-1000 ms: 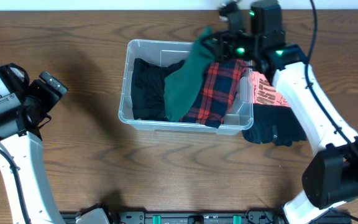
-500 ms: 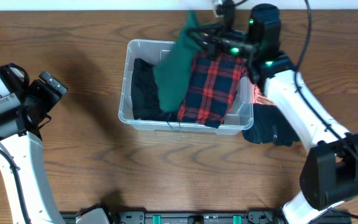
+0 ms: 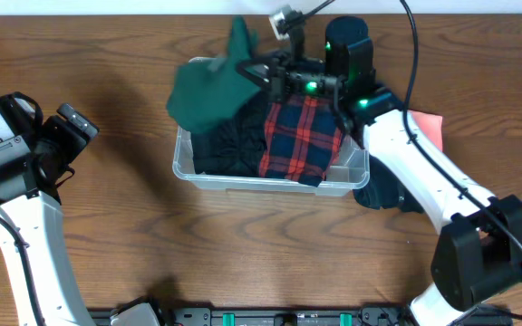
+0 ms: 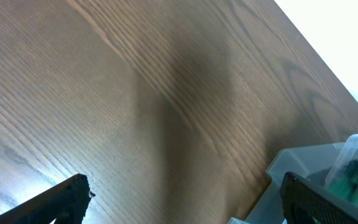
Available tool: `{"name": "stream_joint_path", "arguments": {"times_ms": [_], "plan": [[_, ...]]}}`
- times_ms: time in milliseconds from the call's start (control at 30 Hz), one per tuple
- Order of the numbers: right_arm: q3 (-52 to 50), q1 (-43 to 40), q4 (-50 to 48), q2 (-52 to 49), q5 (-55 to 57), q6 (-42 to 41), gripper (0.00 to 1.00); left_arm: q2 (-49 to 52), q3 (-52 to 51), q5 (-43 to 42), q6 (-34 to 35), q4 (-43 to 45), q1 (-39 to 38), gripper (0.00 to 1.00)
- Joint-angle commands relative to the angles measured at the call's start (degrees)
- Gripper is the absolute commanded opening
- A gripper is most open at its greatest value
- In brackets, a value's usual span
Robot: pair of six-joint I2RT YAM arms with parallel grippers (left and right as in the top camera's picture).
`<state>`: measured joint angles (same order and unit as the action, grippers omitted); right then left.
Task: Pack container
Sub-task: 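Release the green shirt in the container and move right gripper to pink shirt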
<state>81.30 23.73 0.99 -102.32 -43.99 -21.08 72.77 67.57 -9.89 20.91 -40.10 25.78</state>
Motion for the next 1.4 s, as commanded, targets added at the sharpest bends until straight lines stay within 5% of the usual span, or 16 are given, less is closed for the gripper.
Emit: {"name": "stream_joint_path", "arguments": {"times_ms": [0,300,367,400,733,967,1367], "plan": [[-0.15,-3.30,10.34,0.94,11.89,16.28,0.01,0.22,0.24,0.52,-0.74,0.02,0.24,0.98],[-1.51,-8.02,24.22,0.94,20.98,26.60,0.06,0.22,0.24,0.52,-0.74,0.02,0.24,0.98],[-1.51,-8.68,25.83,0.94,23.15,27.41,0.69,0.22,0.24,0.52,-0.74,0.02,0.24,0.98],[-1.51,-9.05,26.23,0.98,23.85,27.41,0.86,0.22,0.24,0.52,-0.74,0.02,0.24,0.98],[-1.46,-16.72,25.64,8.48,24.28,23.32,0.82,0.22,0.24,0.52,-0.74,0.02,0.24,0.98],[-1.49,-32.04,31.85,11.76,24.48,11.26,0.99,0.22,0.24,0.52,-0.74,0.02,0.24,0.98],[-1.49,-44.92,44.00,-3.61,23.76,21.55,0.96,0.22,0.24,0.52,-0.74,0.02,0.24,0.98]]}}
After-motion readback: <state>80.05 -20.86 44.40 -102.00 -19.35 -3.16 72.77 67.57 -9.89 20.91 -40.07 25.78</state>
